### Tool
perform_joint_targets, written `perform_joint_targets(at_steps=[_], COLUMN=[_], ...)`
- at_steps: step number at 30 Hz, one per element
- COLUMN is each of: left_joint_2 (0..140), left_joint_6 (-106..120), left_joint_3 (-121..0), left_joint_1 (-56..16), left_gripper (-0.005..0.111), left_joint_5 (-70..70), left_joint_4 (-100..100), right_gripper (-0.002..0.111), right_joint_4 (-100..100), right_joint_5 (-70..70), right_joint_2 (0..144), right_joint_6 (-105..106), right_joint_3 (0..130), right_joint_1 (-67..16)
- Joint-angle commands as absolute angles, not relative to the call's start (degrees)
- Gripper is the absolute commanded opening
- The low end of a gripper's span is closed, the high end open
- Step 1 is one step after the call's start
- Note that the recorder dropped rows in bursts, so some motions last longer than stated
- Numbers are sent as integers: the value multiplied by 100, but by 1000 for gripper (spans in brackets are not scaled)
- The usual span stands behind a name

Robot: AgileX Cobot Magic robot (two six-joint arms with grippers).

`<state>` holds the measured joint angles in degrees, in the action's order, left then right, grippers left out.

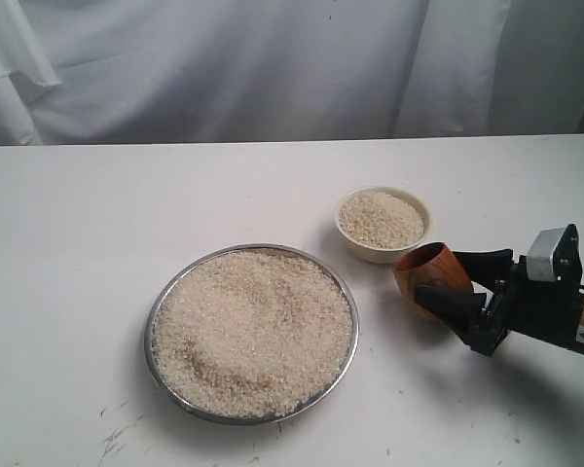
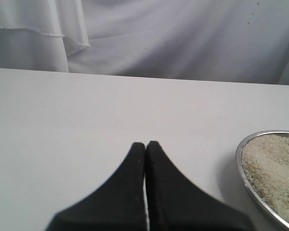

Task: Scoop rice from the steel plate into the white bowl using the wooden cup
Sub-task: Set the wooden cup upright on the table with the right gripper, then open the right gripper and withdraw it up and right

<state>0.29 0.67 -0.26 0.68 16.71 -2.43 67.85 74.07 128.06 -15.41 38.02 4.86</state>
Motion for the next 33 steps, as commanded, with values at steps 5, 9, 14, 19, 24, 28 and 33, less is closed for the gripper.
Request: perform_joint_targets(at_steps=[5, 9, 14, 19, 24, 28, 33], left_joint_2=[0, 0, 0, 0, 0, 0, 0], left_joint_6=[49, 49, 49, 49, 49, 49, 49], left_joint_3=[0, 0, 0, 0, 0, 0, 0], left_joint_1=[60, 60, 60, 60, 60, 60, 60], left_gripper=[0, 0, 0, 0, 0, 0, 0], left_joint_5=[1634, 1634, 1634, 1634, 1634, 1634, 1634], left_joint_4=[-248, -248, -248, -248, -248, -248, -248], right_gripper=[50, 54, 56, 62, 70, 76, 80], right_joint_4=[6857, 6945, 7140, 7406, 7574, 7651, 7896], right_joint_5=[6996, 6996, 6996, 6996, 6996, 6996, 6996], right_joint_2=[12889, 12889, 12889, 12889, 12889, 12889, 12889], right_joint_6=[-1477, -1477, -1435, -1383, -1372, -1372, -1372], right_joint_3=[3784, 3784, 3784, 3784, 3784, 3784, 3784], right_joint_1=[564, 564, 629, 731, 826, 884, 985])
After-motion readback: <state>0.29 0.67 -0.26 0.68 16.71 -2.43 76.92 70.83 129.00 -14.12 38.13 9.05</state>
